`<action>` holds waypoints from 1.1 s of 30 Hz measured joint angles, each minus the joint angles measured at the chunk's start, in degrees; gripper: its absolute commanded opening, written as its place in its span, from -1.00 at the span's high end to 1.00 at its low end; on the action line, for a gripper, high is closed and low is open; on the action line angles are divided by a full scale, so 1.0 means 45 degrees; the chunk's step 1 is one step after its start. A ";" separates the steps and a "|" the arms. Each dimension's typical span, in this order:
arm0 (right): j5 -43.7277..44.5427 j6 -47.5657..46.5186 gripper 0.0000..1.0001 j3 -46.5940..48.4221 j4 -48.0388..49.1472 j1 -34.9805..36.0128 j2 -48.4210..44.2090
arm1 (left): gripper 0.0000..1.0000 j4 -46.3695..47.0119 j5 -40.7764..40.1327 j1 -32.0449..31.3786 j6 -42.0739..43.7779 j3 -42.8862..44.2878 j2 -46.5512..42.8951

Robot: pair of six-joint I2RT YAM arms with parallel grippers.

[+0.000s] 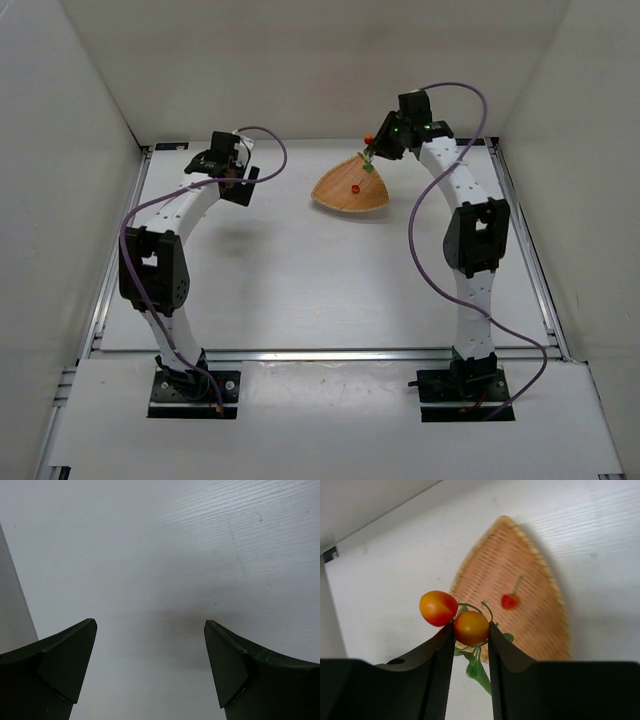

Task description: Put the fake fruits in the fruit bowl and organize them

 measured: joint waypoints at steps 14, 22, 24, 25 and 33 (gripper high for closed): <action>-0.2021 0.1297 -0.52 0.0092 0.0821 0.0194 0.2365 | -1.00 -0.0073 0.0393 0.1073 -0.0481 -0.0797 -0.0835; -0.2555 0.0670 -0.77 -0.0617 0.0884 0.0219 0.1880 | -1.00 -0.0097 0.0593 0.1083 -0.0622 -0.0831 -0.0835; -0.2506 0.0398 -0.80 -0.1117 0.0709 0.0204 0.1214 | -1.00 -0.0097 0.0646 0.1088 -0.0646 -0.0831 -0.0835; -0.2501 0.0296 -0.85 -0.1457 0.0661 0.0180 0.0797 | -1.00 -0.0097 0.0661 0.1098 -0.0661 -0.0831 -0.0835; -0.2501 -0.0894 -0.94 -0.5076 0.0321 -0.2142 -0.3993 | -1.00 -0.0097 0.0733 0.1860 -0.0763 -0.1647 -0.1413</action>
